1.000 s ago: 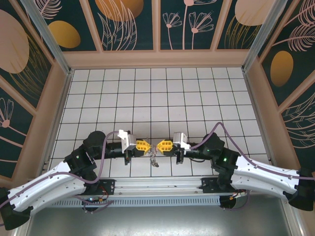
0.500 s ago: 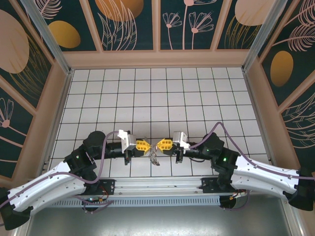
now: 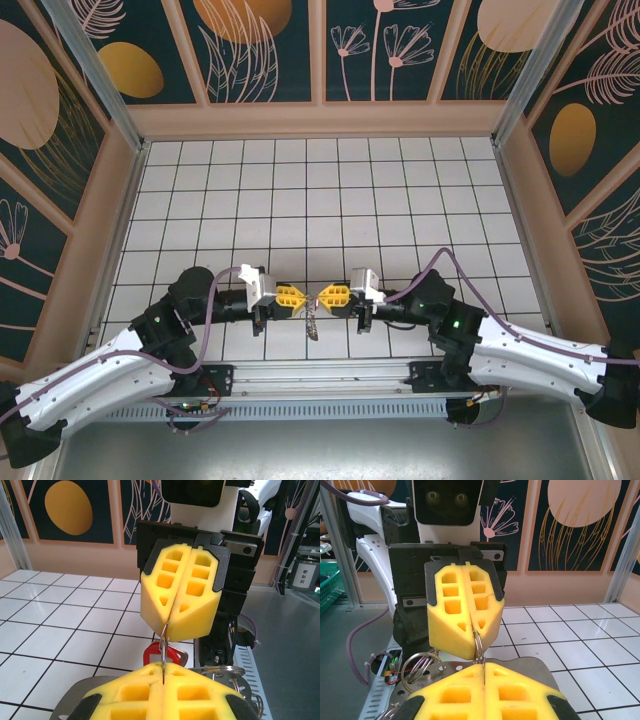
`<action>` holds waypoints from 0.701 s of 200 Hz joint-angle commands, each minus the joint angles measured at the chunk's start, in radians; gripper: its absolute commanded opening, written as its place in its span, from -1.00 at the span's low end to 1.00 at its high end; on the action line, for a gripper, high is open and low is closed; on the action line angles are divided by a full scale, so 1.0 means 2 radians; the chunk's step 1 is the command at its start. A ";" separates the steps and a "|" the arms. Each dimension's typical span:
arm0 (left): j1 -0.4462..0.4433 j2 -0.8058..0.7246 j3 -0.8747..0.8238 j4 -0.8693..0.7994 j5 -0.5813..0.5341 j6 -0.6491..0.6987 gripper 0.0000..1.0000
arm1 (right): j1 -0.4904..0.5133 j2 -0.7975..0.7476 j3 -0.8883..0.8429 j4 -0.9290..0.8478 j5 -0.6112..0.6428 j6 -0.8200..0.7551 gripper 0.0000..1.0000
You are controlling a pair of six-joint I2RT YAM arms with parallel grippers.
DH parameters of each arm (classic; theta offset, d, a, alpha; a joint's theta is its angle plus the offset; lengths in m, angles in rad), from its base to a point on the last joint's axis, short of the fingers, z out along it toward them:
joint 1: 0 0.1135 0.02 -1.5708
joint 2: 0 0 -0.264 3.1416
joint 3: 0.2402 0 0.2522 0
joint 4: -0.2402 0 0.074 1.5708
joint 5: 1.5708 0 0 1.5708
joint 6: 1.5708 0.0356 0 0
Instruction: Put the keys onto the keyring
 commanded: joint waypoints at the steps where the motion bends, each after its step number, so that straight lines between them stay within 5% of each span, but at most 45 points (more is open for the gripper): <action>1: -0.003 -0.009 0.015 0.014 0.003 0.010 -1.00 | 0.003 -0.015 0.017 0.007 -0.009 0.010 -1.00; 140: -0.003 -0.009 0.015 0.016 0.007 0.010 -1.00 | 0.000 -0.004 0.017 0.019 -0.004 0.013 -1.00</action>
